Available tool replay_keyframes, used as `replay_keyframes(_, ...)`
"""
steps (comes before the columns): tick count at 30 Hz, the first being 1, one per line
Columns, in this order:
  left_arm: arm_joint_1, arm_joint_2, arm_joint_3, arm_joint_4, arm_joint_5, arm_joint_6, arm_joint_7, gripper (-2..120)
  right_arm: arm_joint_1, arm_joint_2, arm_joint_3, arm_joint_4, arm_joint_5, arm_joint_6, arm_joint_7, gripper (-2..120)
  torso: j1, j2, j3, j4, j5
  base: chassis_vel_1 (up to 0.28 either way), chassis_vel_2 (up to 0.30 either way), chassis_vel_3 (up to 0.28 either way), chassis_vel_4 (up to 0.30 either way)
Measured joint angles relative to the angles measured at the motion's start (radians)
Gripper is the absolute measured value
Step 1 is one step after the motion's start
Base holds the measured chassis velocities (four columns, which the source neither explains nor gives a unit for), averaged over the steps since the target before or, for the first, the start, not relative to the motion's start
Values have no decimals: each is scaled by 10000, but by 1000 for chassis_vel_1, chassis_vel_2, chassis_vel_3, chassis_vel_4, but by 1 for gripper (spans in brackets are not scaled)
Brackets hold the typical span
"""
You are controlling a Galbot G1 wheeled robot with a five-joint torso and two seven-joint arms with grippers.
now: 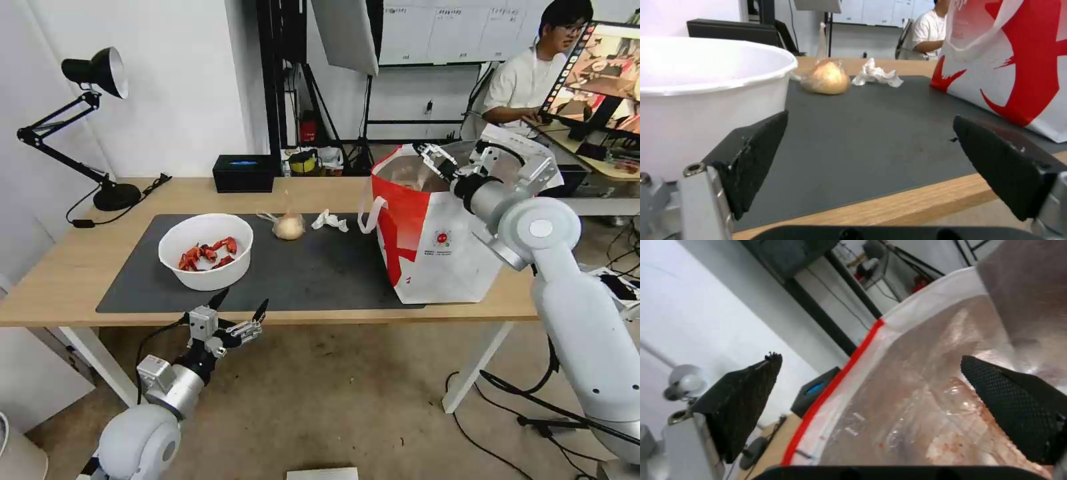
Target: Pick up the trash from the table and place it into the takeout bag.
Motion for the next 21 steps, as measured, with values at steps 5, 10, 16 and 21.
replay_keyframes(5,-24,-8,-26,0,-4,-11,0,100,-28,-108,51,202,0,29,-427,100,0,0,0,0,-1,0,0,0,0)
replay_keyframes(10,-84,-16,-63,-6,-91,-127,-7,100,-32,-404,-76,864,-248,87,-1669,100,0,-1,0,0,-1,0,0,0,0)
replay_keyframes(16,-8,-54,-192,-6,-96,-246,-8,100,-368,-713,-479,1666,-1152,53,-2860,100,-1,0,-1,2,-2,0,0,0,0)
replay_keyframes(21,37,-5,-443,-6,-126,-288,-8,100,-1260,-1135,-809,2471,-3028,37,-4116,100,-1,0,-1,1,-2,0,0,0,0)
